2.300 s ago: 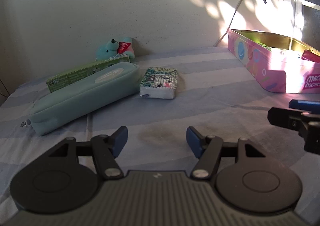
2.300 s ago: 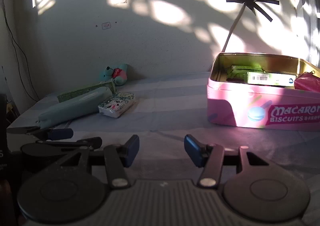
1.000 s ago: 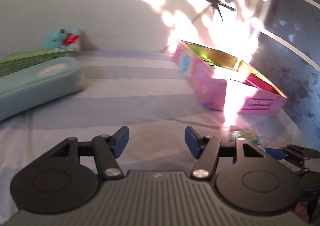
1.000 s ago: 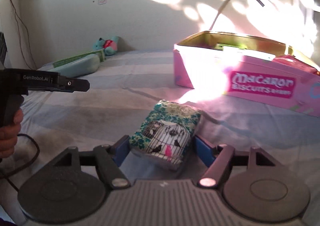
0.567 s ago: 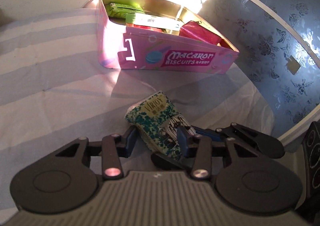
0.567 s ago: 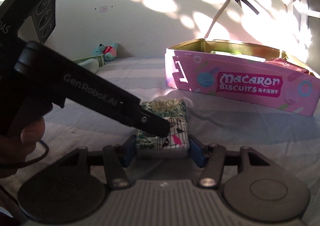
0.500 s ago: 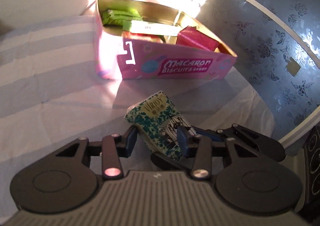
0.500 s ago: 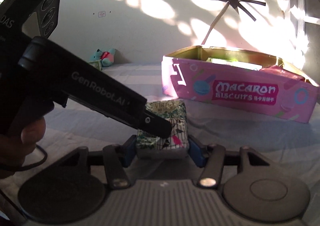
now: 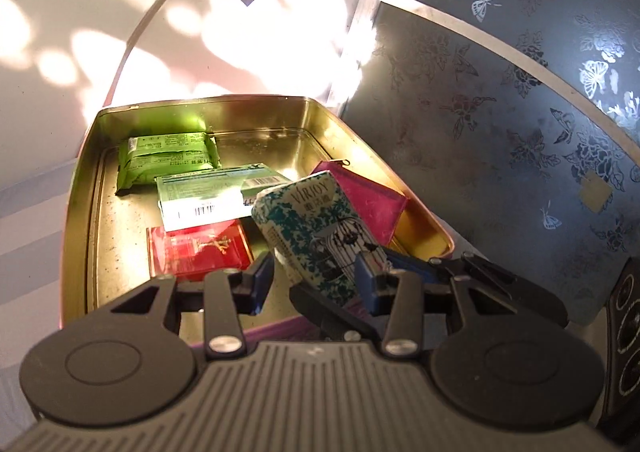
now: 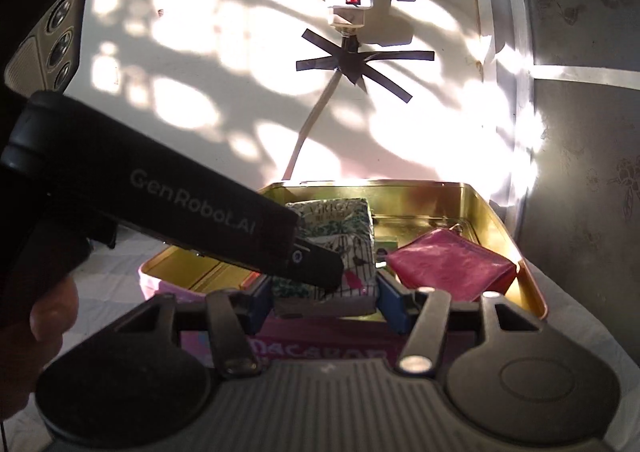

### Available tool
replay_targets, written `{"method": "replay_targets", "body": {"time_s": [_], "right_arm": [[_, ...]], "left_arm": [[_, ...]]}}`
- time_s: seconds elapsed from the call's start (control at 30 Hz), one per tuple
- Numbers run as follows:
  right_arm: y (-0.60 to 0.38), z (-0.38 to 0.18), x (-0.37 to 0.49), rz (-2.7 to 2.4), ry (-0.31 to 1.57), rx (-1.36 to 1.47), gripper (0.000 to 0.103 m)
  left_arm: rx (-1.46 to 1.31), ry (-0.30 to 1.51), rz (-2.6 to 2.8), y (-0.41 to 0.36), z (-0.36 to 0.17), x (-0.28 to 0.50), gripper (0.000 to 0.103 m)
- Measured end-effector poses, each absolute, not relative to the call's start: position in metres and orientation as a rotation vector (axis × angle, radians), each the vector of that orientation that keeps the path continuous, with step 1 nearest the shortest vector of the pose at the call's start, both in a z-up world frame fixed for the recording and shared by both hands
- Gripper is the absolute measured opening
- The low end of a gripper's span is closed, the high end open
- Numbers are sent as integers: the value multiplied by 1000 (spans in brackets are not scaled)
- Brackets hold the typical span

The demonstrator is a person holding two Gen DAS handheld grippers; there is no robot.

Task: Organize objects
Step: 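Carry the floral tissue pack into the pink tin and release it, then move the right gripper toward the light-blue pencil case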

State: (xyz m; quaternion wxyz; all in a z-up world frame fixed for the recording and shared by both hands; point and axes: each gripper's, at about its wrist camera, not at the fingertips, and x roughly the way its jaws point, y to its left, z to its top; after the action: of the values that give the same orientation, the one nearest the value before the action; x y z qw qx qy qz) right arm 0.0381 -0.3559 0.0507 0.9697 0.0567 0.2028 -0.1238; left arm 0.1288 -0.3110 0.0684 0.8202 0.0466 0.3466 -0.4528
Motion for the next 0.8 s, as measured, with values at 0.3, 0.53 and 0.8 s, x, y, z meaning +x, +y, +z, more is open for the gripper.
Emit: {"method": "replay_targets", "body": {"time_s": [0.3, 0.53, 0.8], "right_arm": [[-379, 25, 39, -362, 385, 114, 71], [-369, 38, -5, -381, 290, 205, 71], [-357, 20, -50, -335, 342, 396, 71]], "left_arm": [[112, 686, -857, -310, 63, 133, 59], [118, 597, -806, -275, 81, 97, 59], [220, 604, -675, -226, 48, 61, 59]]}}
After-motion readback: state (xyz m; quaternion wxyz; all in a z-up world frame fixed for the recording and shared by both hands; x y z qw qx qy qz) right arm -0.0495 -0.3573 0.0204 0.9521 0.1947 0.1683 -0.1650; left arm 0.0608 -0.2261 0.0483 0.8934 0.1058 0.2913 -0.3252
